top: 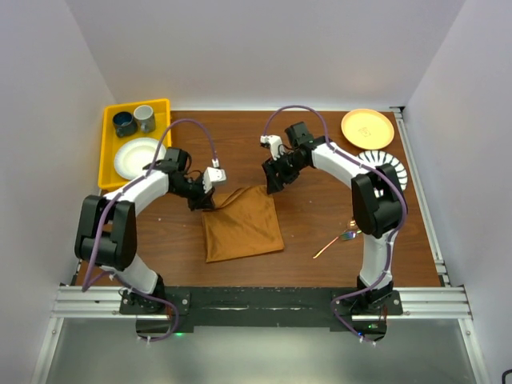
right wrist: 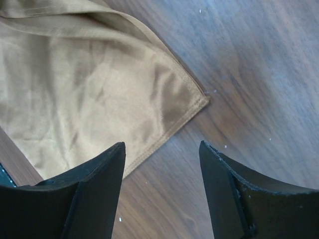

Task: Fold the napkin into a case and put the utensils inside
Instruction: Pick up the lower triangle-folded napkin from the center of the board, then fold the lower triangle-folded napkin at the center of the board.

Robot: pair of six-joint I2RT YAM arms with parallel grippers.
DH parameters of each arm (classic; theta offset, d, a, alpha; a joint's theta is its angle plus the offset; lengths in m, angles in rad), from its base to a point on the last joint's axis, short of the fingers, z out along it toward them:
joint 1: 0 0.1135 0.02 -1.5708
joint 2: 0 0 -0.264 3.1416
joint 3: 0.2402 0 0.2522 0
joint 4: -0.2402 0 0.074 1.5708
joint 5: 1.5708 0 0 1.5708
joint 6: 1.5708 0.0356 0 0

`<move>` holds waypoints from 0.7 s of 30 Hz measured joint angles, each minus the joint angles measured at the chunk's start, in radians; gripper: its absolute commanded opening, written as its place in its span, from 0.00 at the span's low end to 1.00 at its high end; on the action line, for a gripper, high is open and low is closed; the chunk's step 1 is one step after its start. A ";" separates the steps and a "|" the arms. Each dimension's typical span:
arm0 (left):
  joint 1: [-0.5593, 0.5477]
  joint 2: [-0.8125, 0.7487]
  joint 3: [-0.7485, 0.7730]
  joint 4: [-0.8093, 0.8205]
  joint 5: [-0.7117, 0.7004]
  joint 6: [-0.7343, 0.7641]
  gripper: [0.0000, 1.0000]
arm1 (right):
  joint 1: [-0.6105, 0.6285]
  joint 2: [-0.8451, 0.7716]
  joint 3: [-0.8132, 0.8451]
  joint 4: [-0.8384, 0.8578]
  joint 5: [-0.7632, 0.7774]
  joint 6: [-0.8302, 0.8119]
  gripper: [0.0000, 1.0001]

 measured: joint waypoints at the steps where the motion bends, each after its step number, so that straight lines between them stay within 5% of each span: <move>1: -0.002 -0.015 -0.016 0.002 0.000 0.024 0.00 | 0.000 0.000 0.001 -0.007 0.002 -0.005 0.65; 10: -0.016 -0.170 -0.124 -0.029 -0.009 0.320 0.00 | -0.002 -0.001 0.022 -0.039 0.019 -0.024 0.62; 21: -0.049 -0.220 -0.234 -0.079 -0.021 0.511 0.00 | -0.003 -0.002 0.024 -0.045 -0.001 -0.024 0.47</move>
